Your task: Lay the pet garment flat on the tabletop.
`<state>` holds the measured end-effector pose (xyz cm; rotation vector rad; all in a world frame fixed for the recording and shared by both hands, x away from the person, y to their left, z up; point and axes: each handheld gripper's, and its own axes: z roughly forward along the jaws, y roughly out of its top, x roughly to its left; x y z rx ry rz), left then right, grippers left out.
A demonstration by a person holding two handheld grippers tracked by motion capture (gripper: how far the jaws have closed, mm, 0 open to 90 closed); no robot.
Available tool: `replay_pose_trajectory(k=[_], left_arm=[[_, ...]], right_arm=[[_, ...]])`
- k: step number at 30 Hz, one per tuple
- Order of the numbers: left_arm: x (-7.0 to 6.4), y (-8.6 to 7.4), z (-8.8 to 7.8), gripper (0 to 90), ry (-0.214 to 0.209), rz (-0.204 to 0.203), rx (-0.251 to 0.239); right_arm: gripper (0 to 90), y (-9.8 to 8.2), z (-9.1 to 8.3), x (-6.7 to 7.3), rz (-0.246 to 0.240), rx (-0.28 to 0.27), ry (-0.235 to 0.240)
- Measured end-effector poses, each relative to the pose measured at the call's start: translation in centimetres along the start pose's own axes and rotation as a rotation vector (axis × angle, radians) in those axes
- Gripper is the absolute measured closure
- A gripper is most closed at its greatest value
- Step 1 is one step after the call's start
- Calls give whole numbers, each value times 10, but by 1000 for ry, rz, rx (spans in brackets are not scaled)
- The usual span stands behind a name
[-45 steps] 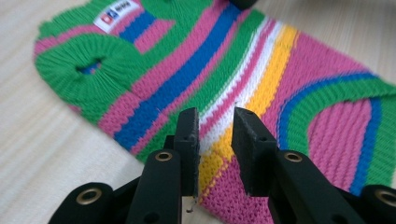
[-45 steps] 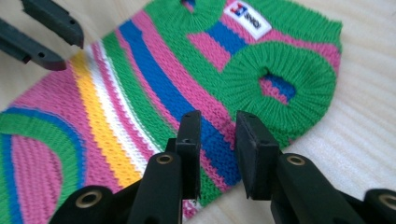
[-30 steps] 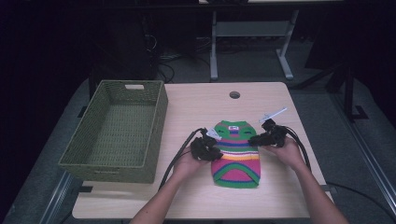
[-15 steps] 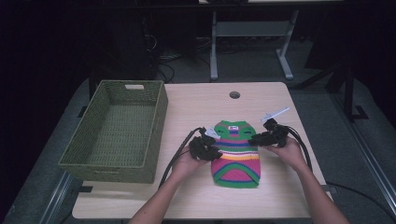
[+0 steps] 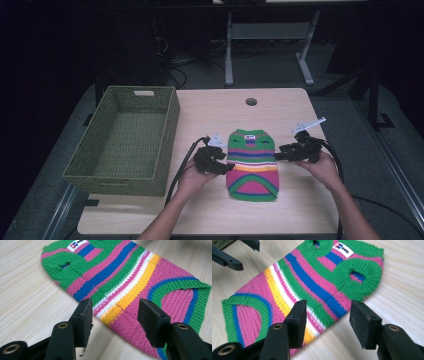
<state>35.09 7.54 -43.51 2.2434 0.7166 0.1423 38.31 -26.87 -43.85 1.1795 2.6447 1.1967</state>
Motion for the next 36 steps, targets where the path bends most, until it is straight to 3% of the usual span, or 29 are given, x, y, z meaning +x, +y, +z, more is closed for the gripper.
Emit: replay_pose_trajectory(k=[9,36], left_arm=[[1,-13,-12,375,14,-36,-19],[-9,-41,-33,252,26,-36,-35]], right_arm=[[411,-17,-17,5,14,-32,9],[350,-52,-44,14,11,-67,-17]])
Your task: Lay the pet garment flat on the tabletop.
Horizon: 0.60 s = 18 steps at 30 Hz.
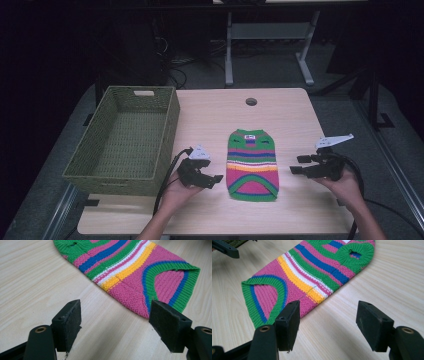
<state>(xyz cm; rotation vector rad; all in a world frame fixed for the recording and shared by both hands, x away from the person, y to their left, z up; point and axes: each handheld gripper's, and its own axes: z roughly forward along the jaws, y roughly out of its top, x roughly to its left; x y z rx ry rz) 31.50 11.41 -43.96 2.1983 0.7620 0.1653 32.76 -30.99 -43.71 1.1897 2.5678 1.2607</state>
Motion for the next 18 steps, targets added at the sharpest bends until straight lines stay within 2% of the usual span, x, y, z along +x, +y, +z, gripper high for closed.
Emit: replay_pose_trajectory(k=[6,9,13,18], left_arm=[[-2,-6,-8,253,21,22,-6],[-3,-9,-11,254,17,11,-10],[-6,-14,-14,254,18,17,-11],[-8,-21,-17,253,22,21,-16]], right_arm=[[342,-6,-8,4,-14,-4,-10],[342,-12,-11,5,-19,-16,-7],[337,-19,-12,9,-19,-3,-9],[338,-30,-14,12,-29,-12,-14]])
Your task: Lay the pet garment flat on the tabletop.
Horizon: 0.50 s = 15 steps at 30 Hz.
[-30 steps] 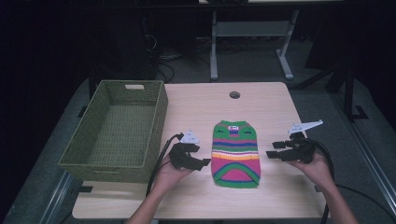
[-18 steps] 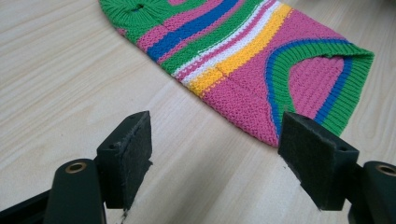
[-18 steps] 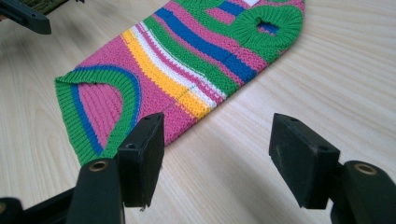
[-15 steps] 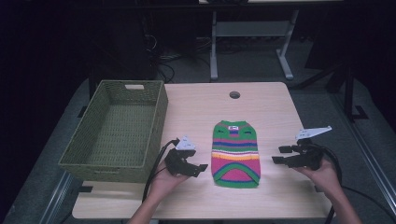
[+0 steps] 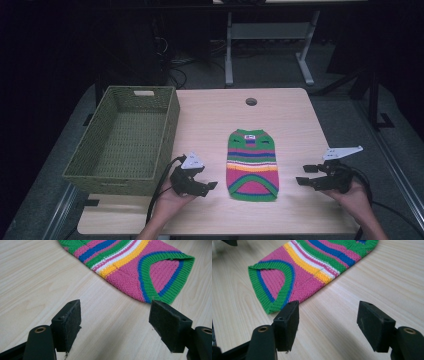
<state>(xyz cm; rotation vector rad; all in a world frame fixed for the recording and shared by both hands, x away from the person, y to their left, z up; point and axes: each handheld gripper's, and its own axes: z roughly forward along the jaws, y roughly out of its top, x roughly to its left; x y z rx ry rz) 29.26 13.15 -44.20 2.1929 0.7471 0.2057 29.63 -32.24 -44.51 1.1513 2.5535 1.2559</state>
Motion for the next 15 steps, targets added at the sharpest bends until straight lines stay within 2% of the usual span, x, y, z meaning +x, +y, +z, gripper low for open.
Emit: replay_pose_trajectory(k=[2,10,12,15], left_arm=[[-1,-2,-1,252,-4,-7,-3],[-6,-8,-7,253,2,11,6],[-8,-10,-7,252,-3,2,0],[-10,-14,-9,250,3,10,1]], right_arm=[[338,-3,-2,1,14,-7,2],[339,-13,-12,4,10,-40,-14],[338,-18,-14,6,16,-51,-9],[336,-24,-16,9,10,-63,-26]])
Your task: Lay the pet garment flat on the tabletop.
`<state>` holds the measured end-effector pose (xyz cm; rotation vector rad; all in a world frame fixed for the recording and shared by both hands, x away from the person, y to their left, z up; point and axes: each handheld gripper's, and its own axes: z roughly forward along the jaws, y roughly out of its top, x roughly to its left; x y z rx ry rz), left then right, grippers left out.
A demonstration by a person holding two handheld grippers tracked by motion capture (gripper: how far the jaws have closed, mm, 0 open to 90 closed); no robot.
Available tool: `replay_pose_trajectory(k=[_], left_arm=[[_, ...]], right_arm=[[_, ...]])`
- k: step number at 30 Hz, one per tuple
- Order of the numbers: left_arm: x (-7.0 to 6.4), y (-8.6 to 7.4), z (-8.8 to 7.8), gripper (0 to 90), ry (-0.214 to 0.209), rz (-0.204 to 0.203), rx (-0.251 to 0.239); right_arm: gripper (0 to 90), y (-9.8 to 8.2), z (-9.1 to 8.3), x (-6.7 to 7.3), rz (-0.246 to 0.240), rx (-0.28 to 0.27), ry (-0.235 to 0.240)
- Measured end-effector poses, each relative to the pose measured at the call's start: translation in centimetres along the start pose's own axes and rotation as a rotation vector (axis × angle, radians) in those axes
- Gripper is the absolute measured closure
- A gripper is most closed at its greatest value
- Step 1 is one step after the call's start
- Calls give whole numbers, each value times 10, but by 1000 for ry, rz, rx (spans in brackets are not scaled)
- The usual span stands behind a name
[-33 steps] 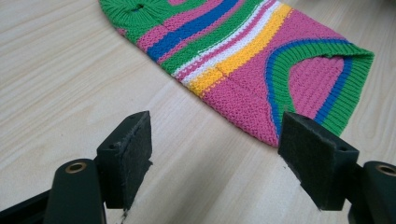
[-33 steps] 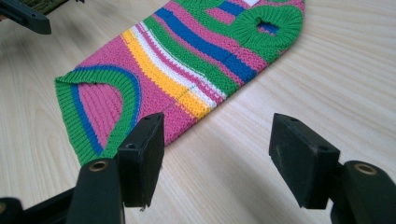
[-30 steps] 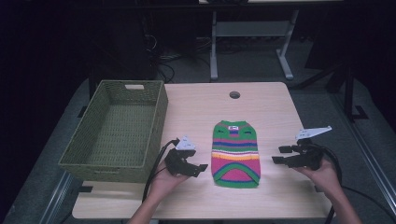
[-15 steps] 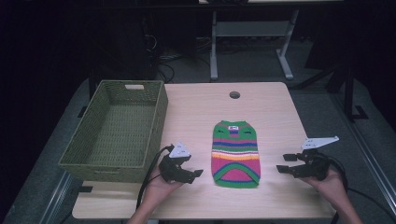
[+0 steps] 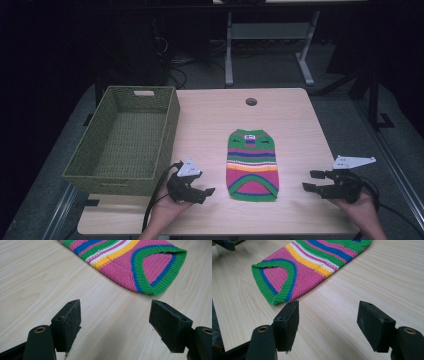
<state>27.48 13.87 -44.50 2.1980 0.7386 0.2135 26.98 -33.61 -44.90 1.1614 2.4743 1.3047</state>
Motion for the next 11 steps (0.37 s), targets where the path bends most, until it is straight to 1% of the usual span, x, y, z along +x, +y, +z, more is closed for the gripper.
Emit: replay_pose_trajectory(k=[1,2,4,6,8,9,10,11], left_arm=[[0,-1,-1,245,-4,-9,-7],[0,-2,-1,246,-10,-8,-9],[0,-3,-2,245,-5,-10,-17],[2,-4,-3,242,-11,-14,-16],[1,-6,-2,236,-16,-28,-27],[2,-7,-3,230,-19,-24,-20],[1,-8,-2,230,-22,-31,-25],[1,-8,-2,230,-21,-31,-22]], right_arm=[[332,-3,-1,2,2,2,0],[328,-5,-2,3,3,3,1],[325,-9,-2,6,2,5,-5],[325,-12,-3,9,-5,6,-13],[324,-16,-1,13,-13,0,-16],[323,-18,0,15,-13,-1,-17],[317,-19,1,17,-23,9,-29],[315,-20,2,20,-46,15,-50]])
